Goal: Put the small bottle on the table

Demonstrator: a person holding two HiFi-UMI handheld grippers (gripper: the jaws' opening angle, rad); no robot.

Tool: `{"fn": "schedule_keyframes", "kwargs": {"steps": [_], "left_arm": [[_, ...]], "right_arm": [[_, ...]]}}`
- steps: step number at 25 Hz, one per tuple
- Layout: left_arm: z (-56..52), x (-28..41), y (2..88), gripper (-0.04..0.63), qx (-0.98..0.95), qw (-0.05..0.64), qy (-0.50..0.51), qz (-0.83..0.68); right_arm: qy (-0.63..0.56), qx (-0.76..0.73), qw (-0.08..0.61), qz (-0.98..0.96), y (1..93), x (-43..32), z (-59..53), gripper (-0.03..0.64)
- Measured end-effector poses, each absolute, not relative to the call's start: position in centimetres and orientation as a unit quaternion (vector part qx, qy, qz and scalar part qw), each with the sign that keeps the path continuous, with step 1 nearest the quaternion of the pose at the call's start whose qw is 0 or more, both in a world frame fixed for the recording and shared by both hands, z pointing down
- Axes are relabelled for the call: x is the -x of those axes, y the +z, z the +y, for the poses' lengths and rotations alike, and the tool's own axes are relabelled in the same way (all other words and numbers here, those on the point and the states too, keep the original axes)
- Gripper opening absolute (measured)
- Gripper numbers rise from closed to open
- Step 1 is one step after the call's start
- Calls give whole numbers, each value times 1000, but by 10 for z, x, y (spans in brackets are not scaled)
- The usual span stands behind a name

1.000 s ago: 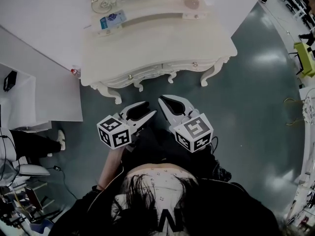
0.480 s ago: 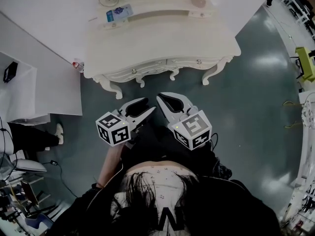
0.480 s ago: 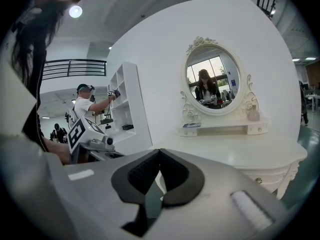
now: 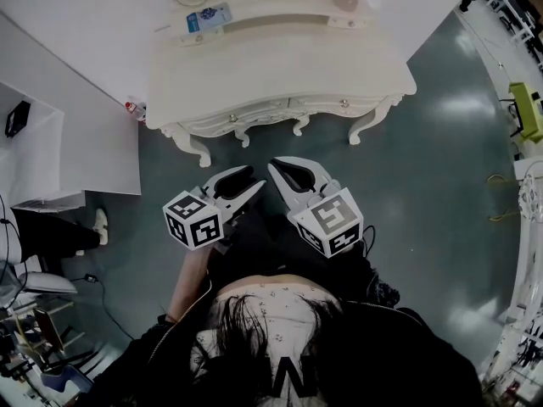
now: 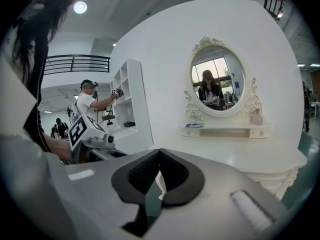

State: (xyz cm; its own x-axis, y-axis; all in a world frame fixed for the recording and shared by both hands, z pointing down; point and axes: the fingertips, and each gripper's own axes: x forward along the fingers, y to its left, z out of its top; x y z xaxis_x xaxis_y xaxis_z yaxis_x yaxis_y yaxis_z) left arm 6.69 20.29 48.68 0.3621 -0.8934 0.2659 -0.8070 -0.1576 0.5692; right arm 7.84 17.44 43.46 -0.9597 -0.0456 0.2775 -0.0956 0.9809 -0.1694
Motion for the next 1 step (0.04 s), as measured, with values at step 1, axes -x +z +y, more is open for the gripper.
{"fn": "schedule_keyframes", "kwargs": {"steps": [1], "left_arm": [[203,-66,486,199,-758,326,-67,-562]], "right_arm": [[87,-35,139,-986,434,-78,175,11]]}}
